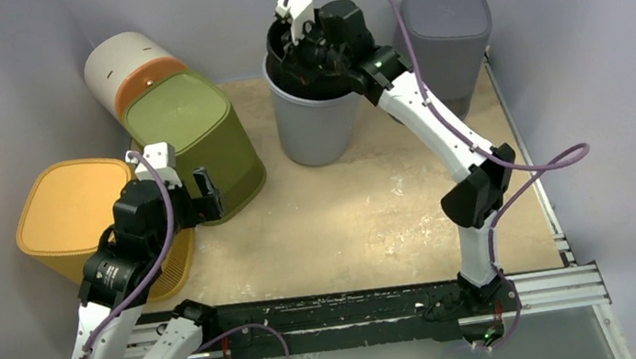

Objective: Turn the large container upside down

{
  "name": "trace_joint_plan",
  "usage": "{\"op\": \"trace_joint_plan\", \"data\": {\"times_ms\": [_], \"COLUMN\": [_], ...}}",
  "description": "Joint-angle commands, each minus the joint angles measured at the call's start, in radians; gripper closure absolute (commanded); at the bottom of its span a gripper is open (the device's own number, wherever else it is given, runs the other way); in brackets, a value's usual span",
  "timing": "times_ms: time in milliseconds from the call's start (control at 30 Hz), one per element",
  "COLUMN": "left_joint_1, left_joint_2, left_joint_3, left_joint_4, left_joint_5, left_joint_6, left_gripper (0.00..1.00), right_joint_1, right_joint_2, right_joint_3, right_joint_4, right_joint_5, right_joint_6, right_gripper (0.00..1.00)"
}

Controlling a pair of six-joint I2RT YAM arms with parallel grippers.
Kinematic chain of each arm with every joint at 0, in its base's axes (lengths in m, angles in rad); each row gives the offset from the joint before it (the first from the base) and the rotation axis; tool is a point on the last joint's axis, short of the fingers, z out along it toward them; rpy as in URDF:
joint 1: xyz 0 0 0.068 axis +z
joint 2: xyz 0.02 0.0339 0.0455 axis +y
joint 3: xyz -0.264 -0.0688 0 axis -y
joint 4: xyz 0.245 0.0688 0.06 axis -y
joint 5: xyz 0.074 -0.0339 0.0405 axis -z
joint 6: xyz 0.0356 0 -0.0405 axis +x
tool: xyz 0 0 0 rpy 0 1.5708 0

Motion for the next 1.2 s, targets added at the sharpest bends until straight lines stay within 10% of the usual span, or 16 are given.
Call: {"op": "trace_joint_plan", "data": {"times_ms": [0,633,1167], "left_joint_1": [-0.003,-0.002,-0.003], "left_joint_2": [0.002,0.032,0.211], "left_joint_3": [0.041,0.058,0.364], "left_joint_4": [0.021,0.038,0.029], "left_joint_5": [-0.026,-0.042,-0.084], "left_joint_6": [-0.016,-0.021,-0.051], "left_gripper": [0.03,0.03,0.03], "right_joint_1": [-0.001,0.000,-0.002], "right_joint_2": [-0.137,-0.430,-0.827], "right_joint_3": [0.133,0.098,-0.225], "right_joint_4": [0.117,0.215,0.090], "right_joint_5": [0.022,0.167,-0.254], "right_joint_6": [0.026,-0.021,0.218], "right_gripper": [1.00,1.00,1.00]}}
